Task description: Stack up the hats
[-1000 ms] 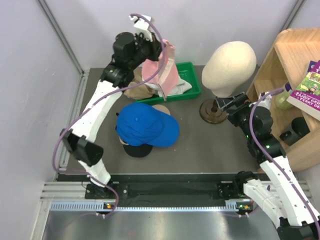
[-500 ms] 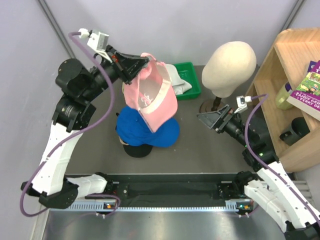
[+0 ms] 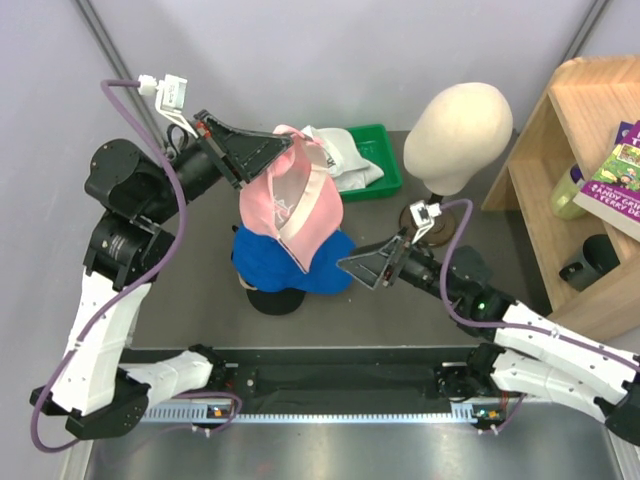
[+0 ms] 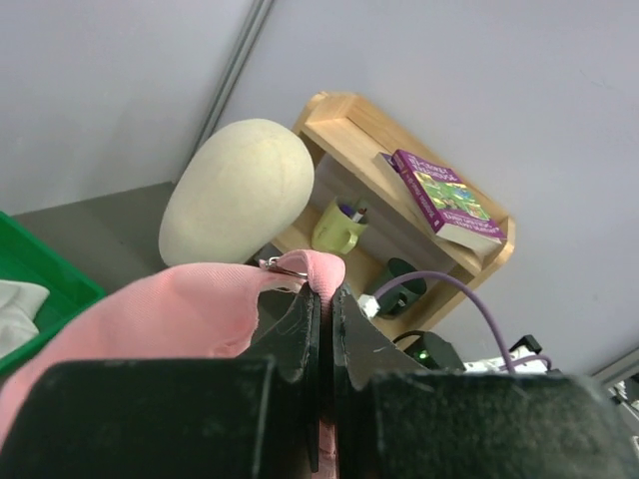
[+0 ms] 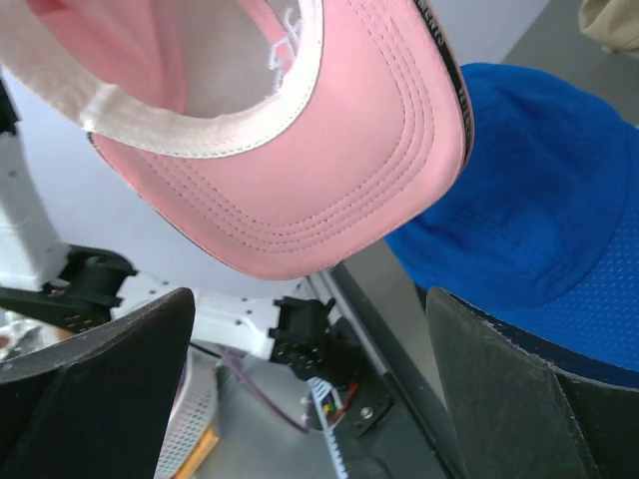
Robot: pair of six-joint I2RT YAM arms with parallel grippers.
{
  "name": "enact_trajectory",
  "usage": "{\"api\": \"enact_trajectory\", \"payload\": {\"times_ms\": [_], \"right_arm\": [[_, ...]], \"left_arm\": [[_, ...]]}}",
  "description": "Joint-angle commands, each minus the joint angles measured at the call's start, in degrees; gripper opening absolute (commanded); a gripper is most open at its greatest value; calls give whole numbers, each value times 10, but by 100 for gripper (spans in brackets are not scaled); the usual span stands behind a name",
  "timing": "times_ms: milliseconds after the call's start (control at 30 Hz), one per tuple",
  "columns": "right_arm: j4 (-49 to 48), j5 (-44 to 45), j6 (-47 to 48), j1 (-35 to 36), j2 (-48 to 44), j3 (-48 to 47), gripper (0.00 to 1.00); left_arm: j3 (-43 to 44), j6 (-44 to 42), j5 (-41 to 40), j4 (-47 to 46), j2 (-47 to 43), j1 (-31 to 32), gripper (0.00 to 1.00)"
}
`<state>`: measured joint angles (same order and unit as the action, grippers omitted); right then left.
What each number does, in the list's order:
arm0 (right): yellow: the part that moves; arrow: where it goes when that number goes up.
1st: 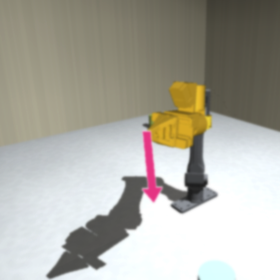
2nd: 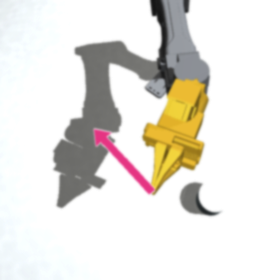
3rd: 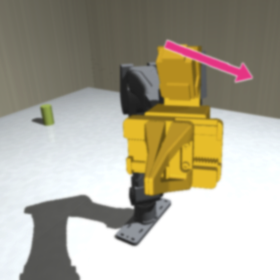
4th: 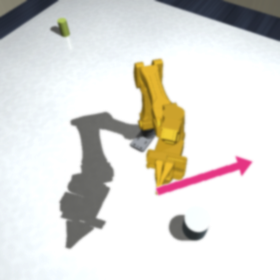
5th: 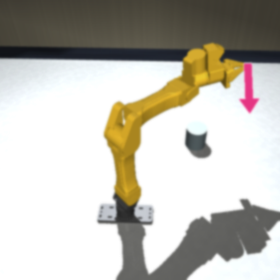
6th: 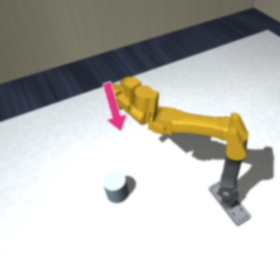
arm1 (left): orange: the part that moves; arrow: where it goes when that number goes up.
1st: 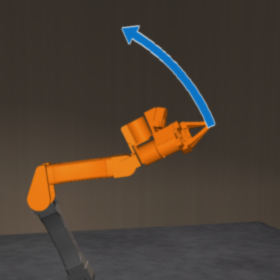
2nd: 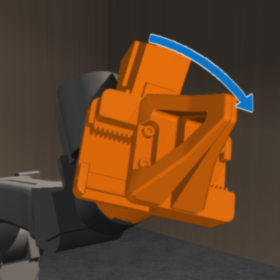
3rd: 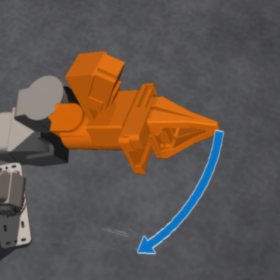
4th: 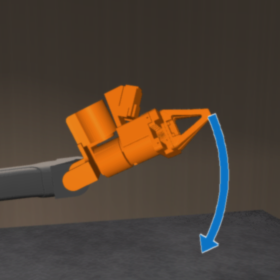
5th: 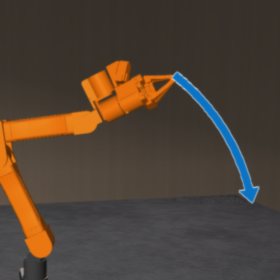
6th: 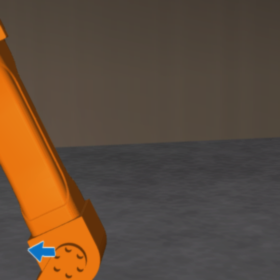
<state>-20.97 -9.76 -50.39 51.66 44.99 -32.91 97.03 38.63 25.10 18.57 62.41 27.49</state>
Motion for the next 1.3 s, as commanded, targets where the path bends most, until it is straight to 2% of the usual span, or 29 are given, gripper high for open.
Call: {"api": "enact_trajectory", "payload": {"times_ms": [0, 467, 567, 700, 800, 833, 867, 933, 967, 1000, 1033, 1067, 1233, 1267], "right_arm": [[-71, 51, 71, 13, 39, -54, 100], [-163, 68, 122, 13, 84, -51, 100], [-178, 41, 124, 11, 109, -69, 100], [-212, -38, 102, 11, 149, -96, 98], [-223, -55, 76, 11, 164, -106, 73], [-217, -54, 74, 12, 164, -108, 50], [-207, -50, 76, 11, 156, -109, 39], [-169, -28, 83, 11, 140, -105, 25], [-154, -19, 94, 12, 119, -101, 23], [-84, 15, 112, 11, 95, -101, 11], [-51, 30, 130, 11, 83, -103, 5], [-25, 59, 139, 11, 57, -109, 0], [140, 148, 200, 11, 1, -146, 0], [173, 184, 209, 11, -2, -177, 0]], "left_arm": [[25, 44, 18, -24, -2, 1, 0], [70, 77, 36, -16, 16, 1, 0], [70, 86, 43, -20, 17, 1, 0], [67, 75, 42, -13, 16, 1, 0], [62, 59, 41, 0, 10, 1, 0], [60, 51, 34, 12, 9, 1, 0], [60, 39, 13, 24, 6, 1, 0], [57, -1, -15, 63, -4, 1, 0], [54, -27, -50, 74, -7, 0, 0], [48, -49, -82, 112, -14, 0, 0], [33, -56, -101, 121, -18, 1, 0], [26, -66, -122, 127, -20, 0, 0], [-15, -73, -137, 105, -26, 0, 0], [-14, -80, -146, 107, -22, 1, 0]]}}
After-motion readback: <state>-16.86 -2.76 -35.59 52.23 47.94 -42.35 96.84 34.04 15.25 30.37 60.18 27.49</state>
